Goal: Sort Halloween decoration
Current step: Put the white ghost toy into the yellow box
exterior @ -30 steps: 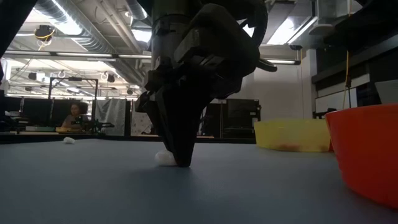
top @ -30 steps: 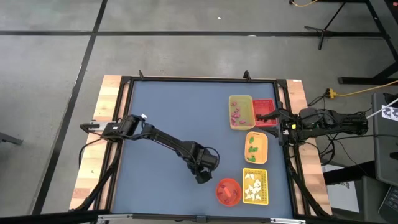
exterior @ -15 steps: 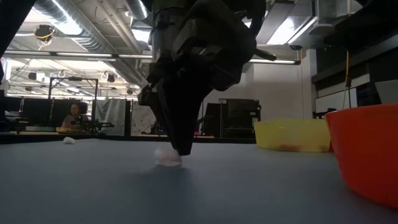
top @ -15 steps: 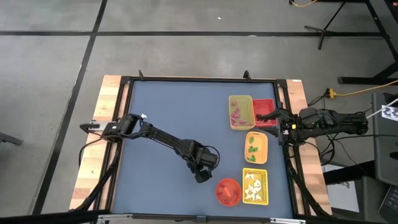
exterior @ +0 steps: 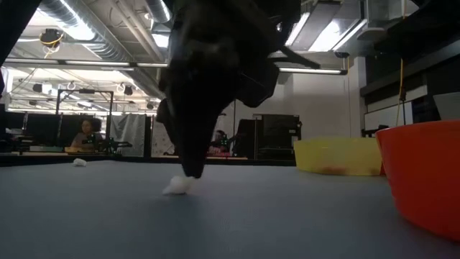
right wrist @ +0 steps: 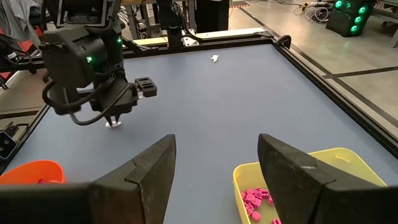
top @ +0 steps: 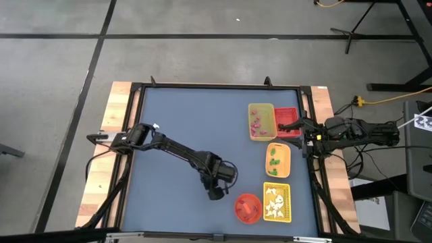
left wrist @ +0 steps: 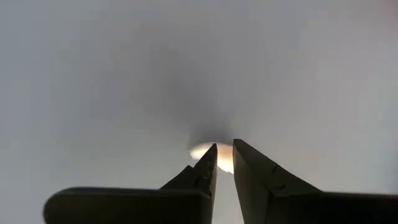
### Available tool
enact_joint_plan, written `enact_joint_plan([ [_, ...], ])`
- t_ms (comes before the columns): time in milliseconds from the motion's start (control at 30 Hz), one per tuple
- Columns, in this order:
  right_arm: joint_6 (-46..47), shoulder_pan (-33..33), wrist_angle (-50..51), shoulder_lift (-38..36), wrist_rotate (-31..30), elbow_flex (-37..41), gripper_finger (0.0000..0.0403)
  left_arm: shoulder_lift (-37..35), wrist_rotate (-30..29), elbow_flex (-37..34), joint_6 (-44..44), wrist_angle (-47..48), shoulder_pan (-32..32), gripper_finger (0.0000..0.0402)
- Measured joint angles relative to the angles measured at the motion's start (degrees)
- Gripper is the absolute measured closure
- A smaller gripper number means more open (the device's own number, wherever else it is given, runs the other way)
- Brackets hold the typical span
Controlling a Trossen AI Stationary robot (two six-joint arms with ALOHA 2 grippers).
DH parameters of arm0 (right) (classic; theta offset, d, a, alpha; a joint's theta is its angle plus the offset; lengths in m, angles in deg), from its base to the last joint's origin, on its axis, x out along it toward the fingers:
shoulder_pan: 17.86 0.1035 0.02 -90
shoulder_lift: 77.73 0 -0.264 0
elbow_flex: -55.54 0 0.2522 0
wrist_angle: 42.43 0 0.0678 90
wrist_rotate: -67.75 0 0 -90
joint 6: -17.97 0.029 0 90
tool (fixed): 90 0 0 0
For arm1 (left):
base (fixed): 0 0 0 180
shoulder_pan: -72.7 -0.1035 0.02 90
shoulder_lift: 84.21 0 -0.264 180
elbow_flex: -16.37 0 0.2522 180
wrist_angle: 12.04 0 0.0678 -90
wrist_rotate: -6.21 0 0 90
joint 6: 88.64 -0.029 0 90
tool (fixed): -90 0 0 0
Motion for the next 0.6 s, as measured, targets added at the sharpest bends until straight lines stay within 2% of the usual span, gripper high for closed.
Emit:
enact_joint_plan([
  [133,0.0,0.0,0.0,0.0,0.0,0.0,0.0178,-0.04,3.66,0.04,-3.89,0.21,0.04,0.0346],
  [300,0.0,0.0,0.0,0.0,0.0,0.0,0.0178,-0.04,3.62,0.07,-7.22,0.23,-0.19,0.0306],
  [467,0.0,0.01,0.0,0.0,0.0,0.0,0.0178,-0.11,4.94,0.09,-6.31,0.58,-0.62,0.0271],
  [600,0.0,0.0,0.0,0.0,0.0,0.0,0.0178,-0.13,5.26,0.09,-2.49,1.15,-0.71,0.0262],
])
